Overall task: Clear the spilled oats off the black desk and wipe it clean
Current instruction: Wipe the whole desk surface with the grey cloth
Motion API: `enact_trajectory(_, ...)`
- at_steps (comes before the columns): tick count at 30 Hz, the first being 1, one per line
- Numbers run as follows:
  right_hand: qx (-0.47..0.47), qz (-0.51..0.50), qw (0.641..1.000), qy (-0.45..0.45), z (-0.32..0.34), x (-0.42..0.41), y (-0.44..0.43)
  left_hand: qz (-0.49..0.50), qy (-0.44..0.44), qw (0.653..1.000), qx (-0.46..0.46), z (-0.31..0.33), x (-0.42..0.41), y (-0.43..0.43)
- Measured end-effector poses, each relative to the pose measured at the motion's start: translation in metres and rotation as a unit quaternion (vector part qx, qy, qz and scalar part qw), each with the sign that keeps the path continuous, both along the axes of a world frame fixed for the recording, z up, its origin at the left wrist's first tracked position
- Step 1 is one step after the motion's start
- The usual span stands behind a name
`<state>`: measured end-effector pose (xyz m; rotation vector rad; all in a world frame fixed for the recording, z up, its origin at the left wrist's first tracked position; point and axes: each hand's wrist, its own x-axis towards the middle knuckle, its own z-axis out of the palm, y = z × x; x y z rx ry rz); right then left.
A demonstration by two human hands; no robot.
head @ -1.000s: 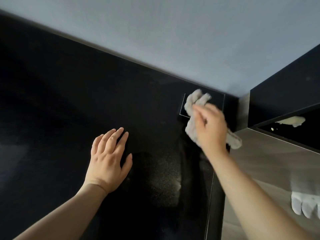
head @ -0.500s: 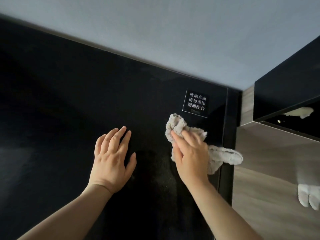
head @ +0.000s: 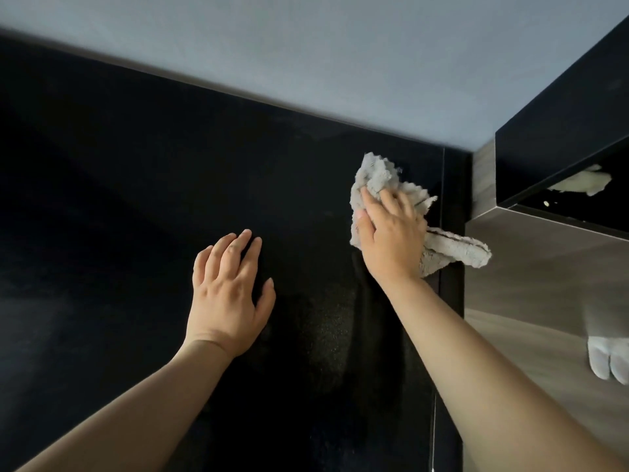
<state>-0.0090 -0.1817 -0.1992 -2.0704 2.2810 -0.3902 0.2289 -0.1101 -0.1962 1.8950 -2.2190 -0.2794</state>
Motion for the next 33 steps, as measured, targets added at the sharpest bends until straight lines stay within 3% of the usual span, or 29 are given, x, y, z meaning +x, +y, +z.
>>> enact_trajectory(6,-0.012,0.125,0.984,-0.125,0.005,0.025,0.106,0.004,0.0,1.0,0.001,-0.005,0.003,0.004)
enact_trajectory(11,-0.083,0.006,0.952,-0.295,0.031,0.023,0.112,0.005,0.003,1.0,-0.002,-0.005,0.004,0.005)
enact_trajectory(14,-0.104,-0.057,0.966,-0.229,0.036,0.0,0.052,-0.002,0.005,1.0,-0.003,-0.004,0.002,0.002)
enact_trajectory(18,0.077,-0.123,0.988,-0.048,0.01,0.0,0.009,-0.005,0.014,1.0,-0.013,-0.002,0.001,-0.003)
enact_trajectory(21,0.044,-0.087,0.995,0.0,-0.001,0.016,0.038,-0.004,0.012,1.0,-0.016,-0.004,0.002,-0.001)
enact_trajectory(24,0.025,-0.03,0.999,-0.036,-0.003,0.037,0.103,-0.005,0.004,1.0,-0.009,-0.009,0.002,0.003)
enact_trajectory(28,0.015,0.065,0.983,-0.171,0.012,0.053,0.168,-0.008,0.008,1.0,-0.014,-0.008,0.001,0.007)
enact_trajectory(31,-0.043,0.037,0.963,-0.263,0.04,0.034,0.151,-0.001,0.012,1.0,-0.02,-0.004,0.001,0.005)
enact_trajectory(33,-0.1,-0.018,0.964,-0.245,0.051,0.01,0.116,-0.003,0.016,1.0,-0.022,-0.004,0.0,0.003)
